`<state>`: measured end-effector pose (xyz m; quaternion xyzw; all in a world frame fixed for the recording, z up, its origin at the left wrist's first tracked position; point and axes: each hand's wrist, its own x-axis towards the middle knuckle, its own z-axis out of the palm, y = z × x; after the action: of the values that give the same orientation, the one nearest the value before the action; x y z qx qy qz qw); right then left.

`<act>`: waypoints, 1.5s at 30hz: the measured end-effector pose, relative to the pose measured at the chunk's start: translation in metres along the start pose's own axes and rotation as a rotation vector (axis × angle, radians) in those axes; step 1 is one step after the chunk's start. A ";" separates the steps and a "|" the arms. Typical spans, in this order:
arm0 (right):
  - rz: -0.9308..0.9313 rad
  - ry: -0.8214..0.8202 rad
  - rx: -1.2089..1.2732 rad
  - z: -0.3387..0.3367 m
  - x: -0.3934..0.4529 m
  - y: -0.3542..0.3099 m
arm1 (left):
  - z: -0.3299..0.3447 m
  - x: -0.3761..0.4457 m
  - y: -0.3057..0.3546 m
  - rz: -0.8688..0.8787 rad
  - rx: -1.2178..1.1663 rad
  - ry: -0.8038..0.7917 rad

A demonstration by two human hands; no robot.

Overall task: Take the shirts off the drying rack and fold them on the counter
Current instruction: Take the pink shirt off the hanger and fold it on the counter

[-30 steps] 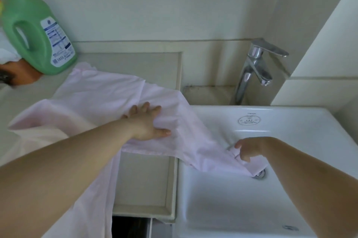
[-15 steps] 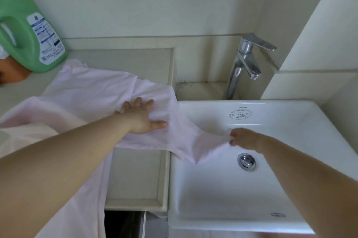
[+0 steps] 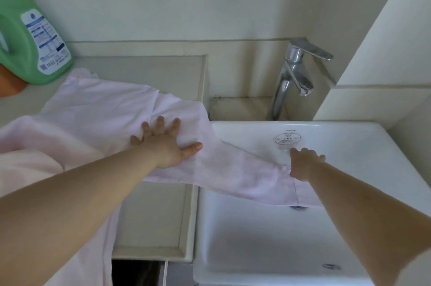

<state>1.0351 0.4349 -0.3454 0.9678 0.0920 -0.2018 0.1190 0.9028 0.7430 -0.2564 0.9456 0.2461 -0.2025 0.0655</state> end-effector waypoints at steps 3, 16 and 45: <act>-0.049 -0.015 0.139 0.002 0.001 -0.019 | -0.001 0.002 0.001 -0.004 -0.003 -0.013; -0.297 -0.021 0.414 -0.143 -0.053 -0.137 | -0.060 -0.018 -0.113 0.049 -0.064 0.233; -0.300 0.034 1.666 -0.185 -0.213 -0.270 | -0.118 -0.061 -0.175 0.372 -1.450 0.084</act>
<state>0.8500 0.7148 -0.1449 0.7199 0.0423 -0.2027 -0.6625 0.8092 0.8954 -0.1276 0.6982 0.1564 0.0610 0.6959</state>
